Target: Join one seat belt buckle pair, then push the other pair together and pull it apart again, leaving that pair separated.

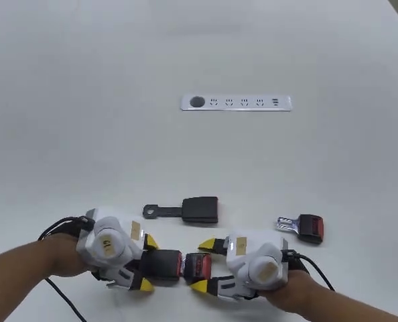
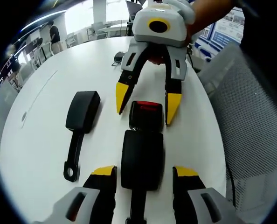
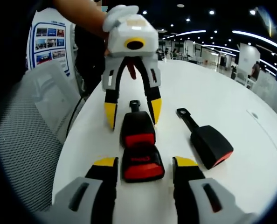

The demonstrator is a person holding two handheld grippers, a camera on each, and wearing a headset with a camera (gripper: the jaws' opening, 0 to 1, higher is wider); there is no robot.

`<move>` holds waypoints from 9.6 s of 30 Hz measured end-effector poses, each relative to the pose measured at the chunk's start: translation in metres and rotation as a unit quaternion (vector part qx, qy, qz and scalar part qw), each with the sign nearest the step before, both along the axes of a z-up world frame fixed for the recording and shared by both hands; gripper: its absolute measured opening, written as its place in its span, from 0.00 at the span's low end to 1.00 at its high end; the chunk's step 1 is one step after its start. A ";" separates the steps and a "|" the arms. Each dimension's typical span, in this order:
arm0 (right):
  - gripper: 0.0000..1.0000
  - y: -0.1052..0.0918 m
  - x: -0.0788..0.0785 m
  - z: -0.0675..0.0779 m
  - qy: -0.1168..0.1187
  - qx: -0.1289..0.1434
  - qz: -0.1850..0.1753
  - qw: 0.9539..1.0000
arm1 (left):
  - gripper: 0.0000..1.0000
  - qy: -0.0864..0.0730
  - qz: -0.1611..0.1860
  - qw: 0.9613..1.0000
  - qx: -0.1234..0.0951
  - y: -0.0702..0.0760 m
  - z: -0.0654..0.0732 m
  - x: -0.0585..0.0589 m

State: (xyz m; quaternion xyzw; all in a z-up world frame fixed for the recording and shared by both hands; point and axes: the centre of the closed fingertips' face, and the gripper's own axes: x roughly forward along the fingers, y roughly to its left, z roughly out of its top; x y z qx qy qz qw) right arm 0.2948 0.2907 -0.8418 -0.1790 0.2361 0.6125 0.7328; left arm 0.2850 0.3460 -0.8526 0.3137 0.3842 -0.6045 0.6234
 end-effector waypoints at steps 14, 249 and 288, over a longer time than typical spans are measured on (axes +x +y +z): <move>0.63 -0.084 0.006 0.054 -0.007 0.053 -0.073 0.996 | 0.68 -0.064 0.053 0.994 -0.065 -0.010 0.050 0.024; 0.36 -0.070 0.104 -0.018 -0.004 -0.036 0.001 0.999 | 0.33 -0.029 -0.046 0.998 -0.009 -0.068 -0.008 0.117; 0.37 -0.153 0.093 -0.018 -0.003 -0.049 -0.034 0.998 | 0.34 -0.029 -0.042 0.999 -0.004 -0.070 -0.008 0.117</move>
